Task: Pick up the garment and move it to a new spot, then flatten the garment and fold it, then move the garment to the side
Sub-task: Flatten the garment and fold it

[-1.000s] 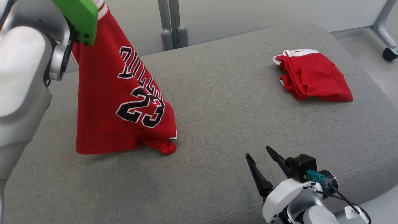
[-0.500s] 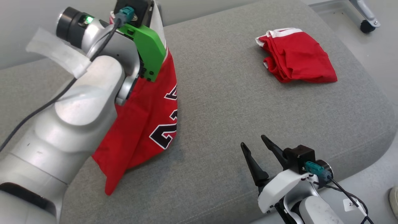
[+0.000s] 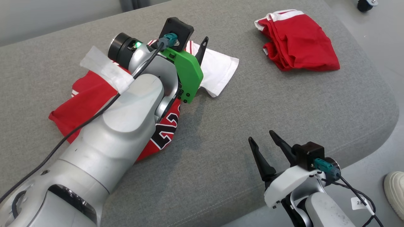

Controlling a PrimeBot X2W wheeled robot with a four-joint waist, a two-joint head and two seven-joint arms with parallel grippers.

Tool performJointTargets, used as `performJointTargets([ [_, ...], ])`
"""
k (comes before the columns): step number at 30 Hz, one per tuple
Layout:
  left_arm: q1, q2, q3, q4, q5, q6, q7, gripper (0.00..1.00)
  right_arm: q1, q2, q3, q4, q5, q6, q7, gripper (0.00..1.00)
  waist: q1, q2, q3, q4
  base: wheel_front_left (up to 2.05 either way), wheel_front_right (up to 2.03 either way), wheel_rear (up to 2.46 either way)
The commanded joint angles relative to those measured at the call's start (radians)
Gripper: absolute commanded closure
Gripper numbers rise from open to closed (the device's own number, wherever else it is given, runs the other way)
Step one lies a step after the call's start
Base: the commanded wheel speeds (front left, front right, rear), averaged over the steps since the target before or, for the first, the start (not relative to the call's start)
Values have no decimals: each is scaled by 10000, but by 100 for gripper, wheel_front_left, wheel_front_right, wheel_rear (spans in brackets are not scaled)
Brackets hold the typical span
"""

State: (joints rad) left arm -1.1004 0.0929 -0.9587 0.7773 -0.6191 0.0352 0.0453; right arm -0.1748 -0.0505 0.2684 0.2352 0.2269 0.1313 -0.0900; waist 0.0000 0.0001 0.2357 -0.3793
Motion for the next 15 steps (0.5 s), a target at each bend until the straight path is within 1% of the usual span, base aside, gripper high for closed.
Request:
performJointTargets([
  [1, 182, -44, 75, 84, -87, -57, -146, 0, -87, 0, -64, 42, -78, -11, -86, 0, 0, -1, -129, 262, 0, 0, 0],
  [4, 366, -55, 293, 175, -359, -25, -479, 0, -22, -1, -196, 45, -161, -11, -40, 0, 0, -1, -271, 567, 0, 0, 0],
  [6, 540, 8, 448, 153, -474, 85, -759, 0, 45, -3, -292, 14, -225, -11, 12, 0, 0, -1, -382, 800, 0, 0, 0],
  [10, 1017, 251, 893, -34, -751, 522, -1392, 0, 164, -3, -461, -70, -334, -11, 110, 0, 0, -1, -654, 1245, 0, 0, 0],
  [15, 1887, 751, 1485, -663, -1113, 953, -2324, 0, 344, -4, -724, -223, -435, -11, 267, 0, 0, -1, -972, 1737, 0, 0, 0],
])
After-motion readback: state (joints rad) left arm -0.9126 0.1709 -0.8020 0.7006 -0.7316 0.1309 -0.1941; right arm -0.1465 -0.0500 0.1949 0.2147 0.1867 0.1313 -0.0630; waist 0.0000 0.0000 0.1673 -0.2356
